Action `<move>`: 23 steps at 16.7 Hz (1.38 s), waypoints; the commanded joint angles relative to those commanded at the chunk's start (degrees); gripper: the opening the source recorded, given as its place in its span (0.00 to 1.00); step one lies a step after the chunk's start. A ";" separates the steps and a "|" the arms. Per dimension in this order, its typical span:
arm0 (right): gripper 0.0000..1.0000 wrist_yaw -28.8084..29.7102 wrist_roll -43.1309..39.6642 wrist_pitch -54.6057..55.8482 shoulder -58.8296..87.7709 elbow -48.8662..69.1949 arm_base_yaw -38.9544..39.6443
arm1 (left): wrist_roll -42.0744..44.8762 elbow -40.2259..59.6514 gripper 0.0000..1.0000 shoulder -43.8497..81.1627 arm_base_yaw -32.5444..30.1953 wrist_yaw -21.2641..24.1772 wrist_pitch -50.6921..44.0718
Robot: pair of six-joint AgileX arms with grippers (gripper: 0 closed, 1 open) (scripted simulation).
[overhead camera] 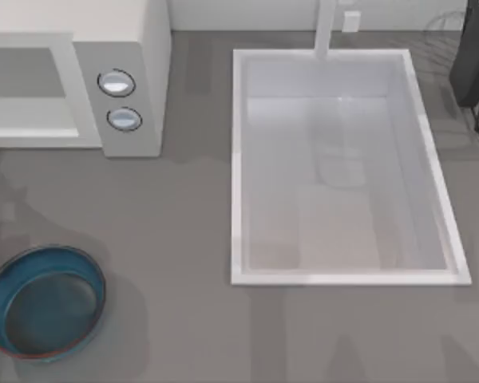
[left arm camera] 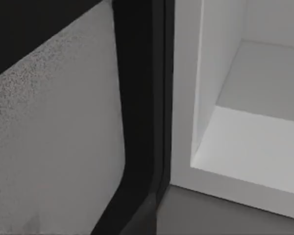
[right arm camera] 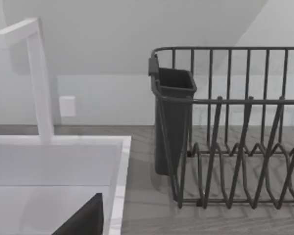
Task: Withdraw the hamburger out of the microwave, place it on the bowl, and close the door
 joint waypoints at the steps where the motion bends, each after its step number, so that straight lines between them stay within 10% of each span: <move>1: 1.00 0.00 0.00 0.00 0.00 0.00 0.00 | 0.01 0.12 0.00 -2.37 0.02 -0.03 -2.56; 14: 1.00 0.00 0.00 0.00 0.00 0.00 0.00 | -5.46 4.45 0.00 -6.63 -2.17 -1.39 -13.99; 23: 1.00 0.00 0.00 0.00 0.00 0.00 0.00 | -51.32 29.33 0.00 3.28 -17.81 -11.57 -57.21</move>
